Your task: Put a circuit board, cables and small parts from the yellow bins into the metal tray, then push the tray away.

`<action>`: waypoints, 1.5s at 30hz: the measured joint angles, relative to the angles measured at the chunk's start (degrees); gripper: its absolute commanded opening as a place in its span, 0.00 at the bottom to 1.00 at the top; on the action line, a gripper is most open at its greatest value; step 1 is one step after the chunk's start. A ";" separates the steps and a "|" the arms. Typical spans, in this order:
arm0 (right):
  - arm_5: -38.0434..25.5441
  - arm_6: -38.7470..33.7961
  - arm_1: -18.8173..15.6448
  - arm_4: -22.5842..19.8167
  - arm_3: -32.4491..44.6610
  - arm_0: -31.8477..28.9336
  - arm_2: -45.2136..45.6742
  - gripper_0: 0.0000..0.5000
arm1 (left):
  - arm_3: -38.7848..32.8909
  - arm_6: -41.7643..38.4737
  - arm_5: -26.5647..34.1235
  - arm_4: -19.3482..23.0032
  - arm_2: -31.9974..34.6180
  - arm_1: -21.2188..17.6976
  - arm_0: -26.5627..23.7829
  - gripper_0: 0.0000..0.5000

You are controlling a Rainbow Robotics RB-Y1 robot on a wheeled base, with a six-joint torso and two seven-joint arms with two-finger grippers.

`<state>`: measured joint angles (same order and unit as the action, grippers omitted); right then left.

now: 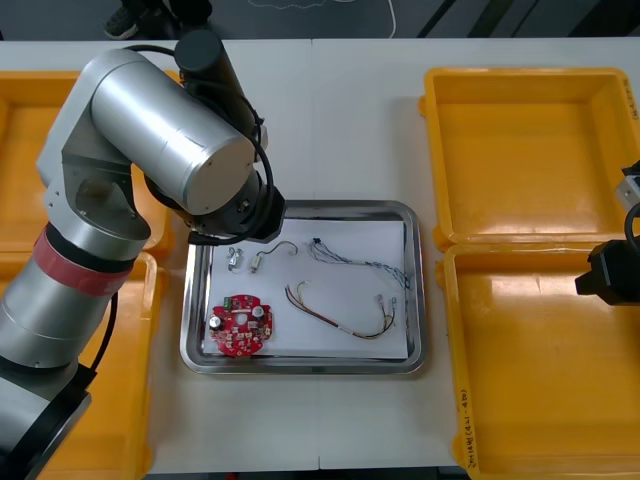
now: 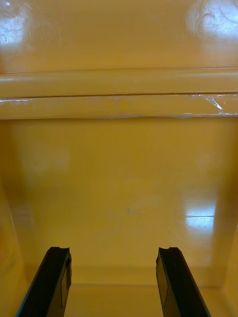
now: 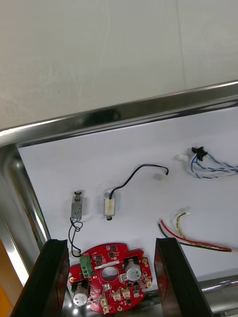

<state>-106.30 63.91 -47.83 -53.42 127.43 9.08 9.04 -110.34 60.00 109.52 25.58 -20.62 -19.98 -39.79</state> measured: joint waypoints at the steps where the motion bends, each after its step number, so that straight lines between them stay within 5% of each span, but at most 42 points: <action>1: 0.00 0.00 0.00 0.00 0.00 0.00 0.00 1.00 | -0.82 0.00 0.01 0.04 0.57 -0.02 0.00 1.00; 24: 0.04 0.00 0.00 0.00 0.02 -0.02 0.00 1.00 | -3.31 -0.02 0.04 15.57 12.90 -16.13 -0.65 1.00; 45: 0.07 0.00 0.00 0.00 0.04 -0.04 0.00 1.00 | 8.57 -0.03 0.06 28.05 17.14 -33.03 -0.87 1.00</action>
<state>-106.23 63.91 -47.82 -53.42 127.47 9.04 9.04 -101.77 59.97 109.58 53.63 -3.47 -53.01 -40.66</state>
